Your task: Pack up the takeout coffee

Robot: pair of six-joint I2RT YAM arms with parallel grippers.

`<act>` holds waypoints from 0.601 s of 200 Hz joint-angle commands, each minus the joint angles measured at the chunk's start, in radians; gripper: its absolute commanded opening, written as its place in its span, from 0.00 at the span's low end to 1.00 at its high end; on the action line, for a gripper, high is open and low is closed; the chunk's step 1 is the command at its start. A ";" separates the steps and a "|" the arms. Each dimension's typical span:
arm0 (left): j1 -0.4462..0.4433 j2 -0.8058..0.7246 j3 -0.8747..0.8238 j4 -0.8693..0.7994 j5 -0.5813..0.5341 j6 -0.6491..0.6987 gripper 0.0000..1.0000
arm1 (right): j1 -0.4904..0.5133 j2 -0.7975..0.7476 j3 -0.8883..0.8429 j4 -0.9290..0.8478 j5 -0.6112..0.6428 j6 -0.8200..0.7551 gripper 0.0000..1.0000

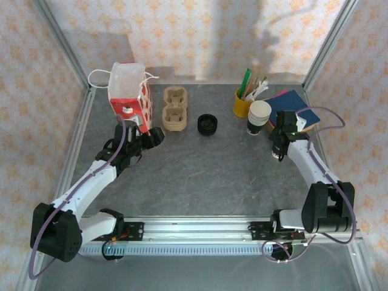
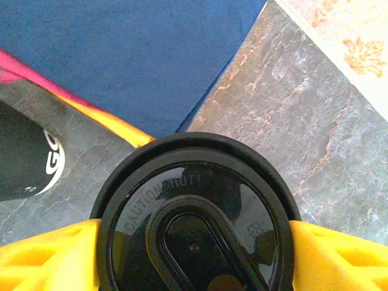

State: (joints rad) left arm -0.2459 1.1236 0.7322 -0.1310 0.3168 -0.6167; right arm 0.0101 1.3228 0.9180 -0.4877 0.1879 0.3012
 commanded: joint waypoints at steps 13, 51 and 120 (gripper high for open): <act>0.010 -0.011 0.040 0.022 0.024 -0.012 0.77 | -0.009 0.021 0.006 0.012 0.033 -0.003 0.76; 0.010 -0.018 0.047 0.016 0.024 -0.009 0.77 | -0.010 0.038 0.029 -0.003 0.009 0.007 0.91; 0.008 -0.049 0.052 0.004 0.018 -0.008 0.77 | -0.010 -0.021 0.079 -0.049 0.066 0.002 1.00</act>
State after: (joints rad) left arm -0.2459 1.0985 0.7517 -0.1303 0.3328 -0.6277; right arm 0.0044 1.3491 0.9379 -0.4900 0.1959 0.3016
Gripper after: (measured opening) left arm 0.770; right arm 0.998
